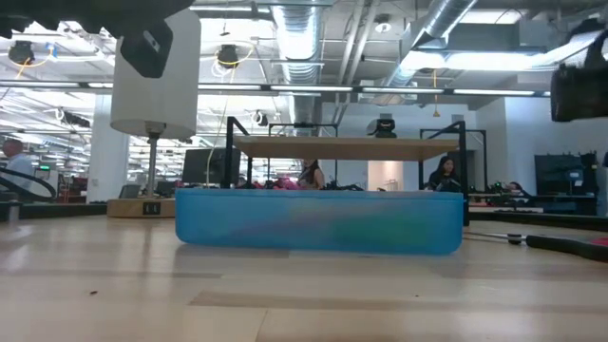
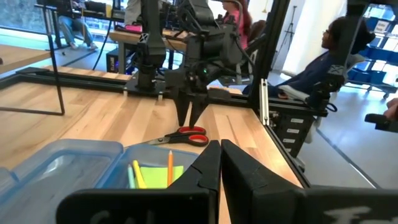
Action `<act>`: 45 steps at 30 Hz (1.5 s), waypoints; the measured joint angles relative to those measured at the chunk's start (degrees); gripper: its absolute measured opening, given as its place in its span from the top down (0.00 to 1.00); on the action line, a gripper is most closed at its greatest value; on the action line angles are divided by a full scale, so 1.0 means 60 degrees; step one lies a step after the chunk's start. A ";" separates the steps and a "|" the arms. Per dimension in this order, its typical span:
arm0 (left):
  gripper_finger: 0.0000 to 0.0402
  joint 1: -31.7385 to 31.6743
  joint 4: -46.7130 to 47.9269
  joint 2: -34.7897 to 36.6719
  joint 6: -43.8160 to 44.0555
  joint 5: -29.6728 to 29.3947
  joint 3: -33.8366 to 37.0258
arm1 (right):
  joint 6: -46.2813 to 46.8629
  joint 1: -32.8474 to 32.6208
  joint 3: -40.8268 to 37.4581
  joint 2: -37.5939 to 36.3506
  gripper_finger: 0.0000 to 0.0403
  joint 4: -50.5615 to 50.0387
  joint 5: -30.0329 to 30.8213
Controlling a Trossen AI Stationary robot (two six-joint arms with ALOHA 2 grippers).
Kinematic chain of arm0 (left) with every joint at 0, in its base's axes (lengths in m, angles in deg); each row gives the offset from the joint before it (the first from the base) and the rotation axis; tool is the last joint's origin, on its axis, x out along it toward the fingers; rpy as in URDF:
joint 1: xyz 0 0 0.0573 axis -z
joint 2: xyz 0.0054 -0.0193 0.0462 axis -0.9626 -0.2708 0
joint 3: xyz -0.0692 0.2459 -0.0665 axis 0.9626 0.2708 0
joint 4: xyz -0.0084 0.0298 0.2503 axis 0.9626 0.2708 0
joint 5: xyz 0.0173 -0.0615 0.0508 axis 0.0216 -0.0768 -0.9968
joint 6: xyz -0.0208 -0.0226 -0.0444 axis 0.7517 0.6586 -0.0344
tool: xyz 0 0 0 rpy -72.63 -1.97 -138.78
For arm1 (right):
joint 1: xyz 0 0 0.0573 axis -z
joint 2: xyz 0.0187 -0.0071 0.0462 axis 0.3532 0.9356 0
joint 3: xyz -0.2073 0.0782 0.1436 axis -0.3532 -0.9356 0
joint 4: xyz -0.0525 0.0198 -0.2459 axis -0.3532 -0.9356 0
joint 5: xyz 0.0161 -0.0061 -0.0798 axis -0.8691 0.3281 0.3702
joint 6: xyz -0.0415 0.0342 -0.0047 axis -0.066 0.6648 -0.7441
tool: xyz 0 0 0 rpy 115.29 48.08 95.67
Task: Pack school essentials
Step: Put the black scissor into the blue supply box
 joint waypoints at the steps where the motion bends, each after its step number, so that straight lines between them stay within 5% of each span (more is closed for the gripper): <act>1: 1.00 0.0000 0.0000 0.0000 0.0021 -0.0007 0.0000 | 0.0000 0.0006 0.0000 0.0127 0.63 -0.0065 -0.0031; 11: 1.00 0.0000 -0.0036 -0.0004 0.0091 -0.0018 -0.0007 | -0.0033 0.0368 0.0117 0.1151 0.69 -0.0283 -0.0374; 19: 1.00 0.0000 -0.0032 -0.0004 0.0236 -0.0018 -0.0007 | 0.0240 0.0379 0.0025 0.0667 0.97 -0.0797 -0.0534; 38: 1.00 0.0000 0.0004 -0.0004 0.0236 -0.0025 -0.0007 | 0.1539 -0.0384 0.0906 -0.0444 0.99 -0.4310 -0.0847; 45: 1.00 -0.0001 0.0004 -0.0004 0.0236 -0.0029 -0.0011 | 0.0231 -0.0251 0.2546 -0.0352 1.00 -0.4760 0.0539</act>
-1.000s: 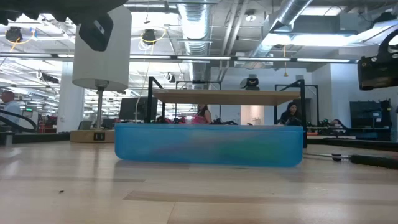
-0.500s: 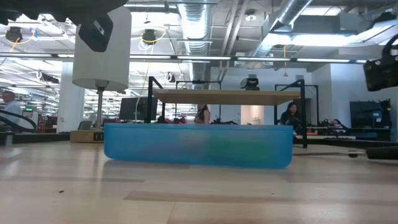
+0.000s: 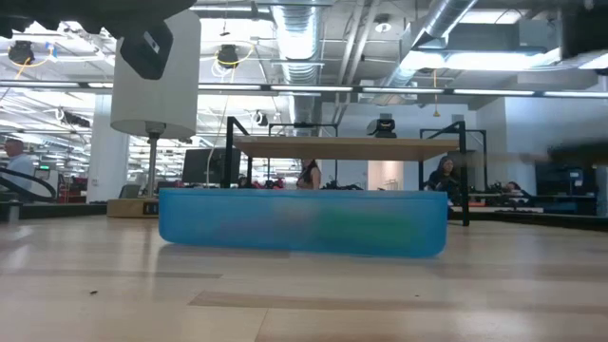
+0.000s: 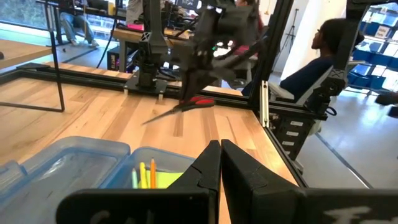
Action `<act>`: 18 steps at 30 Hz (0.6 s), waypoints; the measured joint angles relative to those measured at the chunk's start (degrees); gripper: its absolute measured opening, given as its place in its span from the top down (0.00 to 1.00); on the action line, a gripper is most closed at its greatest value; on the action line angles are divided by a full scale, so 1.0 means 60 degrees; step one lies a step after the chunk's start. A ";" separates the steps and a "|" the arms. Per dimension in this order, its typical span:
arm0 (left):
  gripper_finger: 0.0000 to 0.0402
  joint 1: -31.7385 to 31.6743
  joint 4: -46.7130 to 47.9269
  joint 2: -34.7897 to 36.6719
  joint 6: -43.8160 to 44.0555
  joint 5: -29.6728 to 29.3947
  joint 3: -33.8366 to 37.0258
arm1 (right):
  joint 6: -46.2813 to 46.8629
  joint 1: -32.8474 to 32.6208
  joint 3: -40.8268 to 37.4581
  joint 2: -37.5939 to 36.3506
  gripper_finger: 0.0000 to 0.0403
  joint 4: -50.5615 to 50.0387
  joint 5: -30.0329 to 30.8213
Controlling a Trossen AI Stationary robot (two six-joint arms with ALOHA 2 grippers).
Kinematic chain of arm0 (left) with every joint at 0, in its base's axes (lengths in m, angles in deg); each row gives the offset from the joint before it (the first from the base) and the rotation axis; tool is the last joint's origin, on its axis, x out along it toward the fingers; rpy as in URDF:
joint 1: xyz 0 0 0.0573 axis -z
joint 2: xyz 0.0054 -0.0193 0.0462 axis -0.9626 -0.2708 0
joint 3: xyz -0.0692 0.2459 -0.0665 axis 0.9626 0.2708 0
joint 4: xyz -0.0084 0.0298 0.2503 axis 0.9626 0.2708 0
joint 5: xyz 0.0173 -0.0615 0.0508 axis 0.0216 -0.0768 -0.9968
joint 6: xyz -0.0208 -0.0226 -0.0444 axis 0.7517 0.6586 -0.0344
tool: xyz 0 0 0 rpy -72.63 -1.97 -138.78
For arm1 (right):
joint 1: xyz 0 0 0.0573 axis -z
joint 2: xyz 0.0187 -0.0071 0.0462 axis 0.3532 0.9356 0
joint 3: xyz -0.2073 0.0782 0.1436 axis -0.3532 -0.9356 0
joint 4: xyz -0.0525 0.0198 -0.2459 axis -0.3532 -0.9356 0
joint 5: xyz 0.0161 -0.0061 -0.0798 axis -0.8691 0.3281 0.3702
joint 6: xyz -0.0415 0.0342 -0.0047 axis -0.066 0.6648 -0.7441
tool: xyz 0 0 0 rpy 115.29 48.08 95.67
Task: Pack school essentials
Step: Put the black scissor into the blue supply box
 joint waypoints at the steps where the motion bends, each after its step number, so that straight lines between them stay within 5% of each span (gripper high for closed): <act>1: 1.00 -0.0003 0.0000 0.0000 0.0000 0.0000 0.0002 | -0.0341 0.0095 0.0247 0.0061 1.00 0.0050 0.0215; 10: 1.00 -0.0003 0.0000 -0.0004 0.0000 -0.0003 0.0000 | -0.5816 0.2204 0.2370 0.2222 1.00 0.1713 0.0750; 18: 1.00 -0.0003 0.0040 -0.0004 0.0036 0.0058 0.0000 | -0.9090 0.4009 0.4165 0.4158 1.00 0.2162 -0.0063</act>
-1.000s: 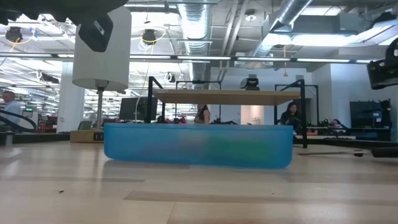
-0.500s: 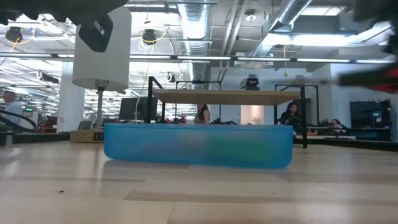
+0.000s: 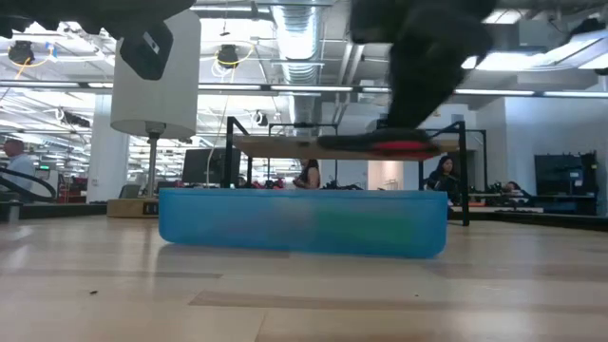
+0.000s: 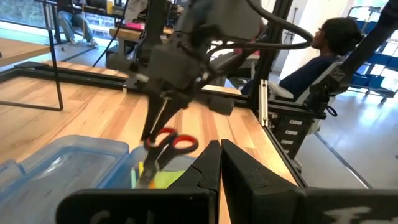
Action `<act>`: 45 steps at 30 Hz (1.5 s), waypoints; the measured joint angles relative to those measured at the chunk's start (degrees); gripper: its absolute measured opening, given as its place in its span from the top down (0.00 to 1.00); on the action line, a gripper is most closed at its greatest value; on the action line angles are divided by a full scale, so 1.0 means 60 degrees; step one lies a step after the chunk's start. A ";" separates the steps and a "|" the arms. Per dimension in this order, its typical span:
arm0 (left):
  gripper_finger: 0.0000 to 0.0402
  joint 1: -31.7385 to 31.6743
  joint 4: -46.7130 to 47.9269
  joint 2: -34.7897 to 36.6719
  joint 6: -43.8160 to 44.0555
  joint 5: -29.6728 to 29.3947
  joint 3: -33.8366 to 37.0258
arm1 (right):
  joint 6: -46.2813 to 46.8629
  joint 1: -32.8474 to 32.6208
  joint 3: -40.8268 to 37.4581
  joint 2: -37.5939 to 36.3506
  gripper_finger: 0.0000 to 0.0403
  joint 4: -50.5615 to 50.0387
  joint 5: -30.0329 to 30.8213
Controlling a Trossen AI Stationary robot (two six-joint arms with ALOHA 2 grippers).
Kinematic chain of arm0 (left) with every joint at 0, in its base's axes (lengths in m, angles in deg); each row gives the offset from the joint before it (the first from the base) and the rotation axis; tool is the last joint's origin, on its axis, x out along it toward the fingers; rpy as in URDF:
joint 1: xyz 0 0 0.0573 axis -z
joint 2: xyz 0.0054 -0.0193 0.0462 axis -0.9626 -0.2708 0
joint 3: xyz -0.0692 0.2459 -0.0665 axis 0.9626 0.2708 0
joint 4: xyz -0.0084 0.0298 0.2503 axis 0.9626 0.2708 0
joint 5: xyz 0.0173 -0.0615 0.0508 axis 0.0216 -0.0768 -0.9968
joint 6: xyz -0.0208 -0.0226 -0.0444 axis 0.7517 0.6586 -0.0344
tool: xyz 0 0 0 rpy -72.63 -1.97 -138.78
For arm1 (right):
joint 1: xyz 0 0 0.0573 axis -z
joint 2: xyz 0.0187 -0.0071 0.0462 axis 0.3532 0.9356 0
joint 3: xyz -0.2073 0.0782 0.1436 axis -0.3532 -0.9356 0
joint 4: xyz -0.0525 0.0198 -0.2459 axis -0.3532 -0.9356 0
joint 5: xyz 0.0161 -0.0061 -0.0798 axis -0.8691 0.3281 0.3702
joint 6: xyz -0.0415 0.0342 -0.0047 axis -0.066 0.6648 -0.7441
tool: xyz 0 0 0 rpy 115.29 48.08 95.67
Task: Pack school essentials
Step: Put the black scissor into the blue supply box, then put the blue eraser into the blue supply box
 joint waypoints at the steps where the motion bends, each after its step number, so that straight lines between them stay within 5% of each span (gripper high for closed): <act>1: 1.00 0.0000 0.0017 0.0000 0.0004 0.0004 0.0000 | -0.0224 0.0139 0.0132 0.0143 1.00 0.0022 -0.0126; 17: 1.00 0.0003 0.0024 0.0000 0.0007 0.0015 0.0000 | -0.0877 0.0941 0.0345 0.1456 0.94 -0.0182 -0.0927; 31: 1.00 0.0004 0.0057 0.0000 0.0470 0.0229 -0.0007 | -0.0147 0.0010 0.0345 -0.0480 0.79 -0.0896 -0.0573; 36: 1.00 0.0243 0.1493 0.0000 0.0756 0.0283 -0.0528 | 0.0228 -0.1070 -0.0267 -0.1661 0.79 -0.0225 0.0510; 45: 1.00 0.0938 0.6418 0.0000 0.2468 -0.0292 -0.2207 | 0.0930 -0.2231 -0.2283 -0.3224 0.79 0.1827 0.1099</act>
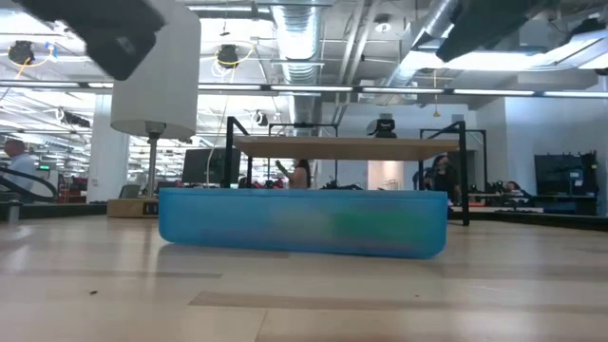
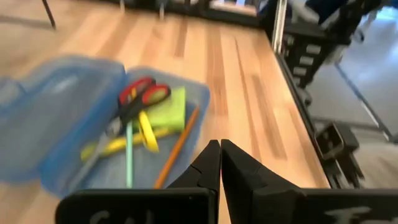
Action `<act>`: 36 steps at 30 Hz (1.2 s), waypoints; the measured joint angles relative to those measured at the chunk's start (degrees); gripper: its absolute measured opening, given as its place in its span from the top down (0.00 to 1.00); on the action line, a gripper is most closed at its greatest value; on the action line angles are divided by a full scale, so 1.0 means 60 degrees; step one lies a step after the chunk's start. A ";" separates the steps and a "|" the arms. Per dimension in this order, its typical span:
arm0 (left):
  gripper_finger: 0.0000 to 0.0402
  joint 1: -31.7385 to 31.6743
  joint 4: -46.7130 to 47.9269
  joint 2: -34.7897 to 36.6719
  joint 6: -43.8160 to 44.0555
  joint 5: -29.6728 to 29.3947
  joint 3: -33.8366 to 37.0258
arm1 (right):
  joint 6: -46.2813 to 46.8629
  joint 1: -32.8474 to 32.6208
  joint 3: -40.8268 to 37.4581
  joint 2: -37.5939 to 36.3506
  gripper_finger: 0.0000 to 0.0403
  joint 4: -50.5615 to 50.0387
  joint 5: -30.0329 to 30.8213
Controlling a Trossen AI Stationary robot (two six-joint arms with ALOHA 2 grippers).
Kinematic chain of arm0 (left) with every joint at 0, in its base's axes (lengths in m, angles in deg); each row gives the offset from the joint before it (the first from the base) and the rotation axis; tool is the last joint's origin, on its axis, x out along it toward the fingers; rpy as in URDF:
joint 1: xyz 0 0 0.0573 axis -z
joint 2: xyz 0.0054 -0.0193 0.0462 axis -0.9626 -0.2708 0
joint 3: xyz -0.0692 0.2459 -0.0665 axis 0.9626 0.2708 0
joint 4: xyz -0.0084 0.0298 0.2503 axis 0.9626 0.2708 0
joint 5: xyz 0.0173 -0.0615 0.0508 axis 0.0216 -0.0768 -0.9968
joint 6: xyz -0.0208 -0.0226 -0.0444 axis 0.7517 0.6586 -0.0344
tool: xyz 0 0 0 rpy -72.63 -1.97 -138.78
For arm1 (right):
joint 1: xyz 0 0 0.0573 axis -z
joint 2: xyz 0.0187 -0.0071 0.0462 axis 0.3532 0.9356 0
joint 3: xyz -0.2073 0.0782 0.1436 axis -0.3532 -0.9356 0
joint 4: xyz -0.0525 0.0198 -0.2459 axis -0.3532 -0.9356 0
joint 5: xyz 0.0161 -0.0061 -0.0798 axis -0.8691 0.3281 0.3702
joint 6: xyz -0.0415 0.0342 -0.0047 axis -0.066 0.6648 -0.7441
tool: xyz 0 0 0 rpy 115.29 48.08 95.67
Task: Pack school essentials
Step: Put the blue eraser into the blue supply box
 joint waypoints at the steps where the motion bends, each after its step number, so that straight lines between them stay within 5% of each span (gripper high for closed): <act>1: 1.00 0.0125 0.0384 0.0000 0.0250 0.0017 -0.0075 | 0.0002 -0.0073 -0.0095 -0.0049 0.79 0.0151 0.0007; 11: 0.84 0.0959 0.4969 -0.0017 0.4768 0.0644 -0.0114 | -0.0191 -0.0329 -0.0249 0.0103 0.79 0.0963 0.0121; 15: 0.75 0.1098 0.6145 -0.0018 0.5469 0.0974 -0.0113 | -0.0367 -0.0313 -0.0228 0.0248 0.79 0.1321 0.0222; 22: 0.65 0.1281 0.6407 -0.0025 0.5489 0.1415 -0.0107 | -0.0366 -0.0278 -0.0246 0.0268 0.79 0.1257 0.0215; 36: 0.65 0.1276 0.5549 -0.1816 0.5258 0.2998 0.0165 | -0.0293 -0.0278 -0.0246 0.0268 0.79 0.1256 0.0208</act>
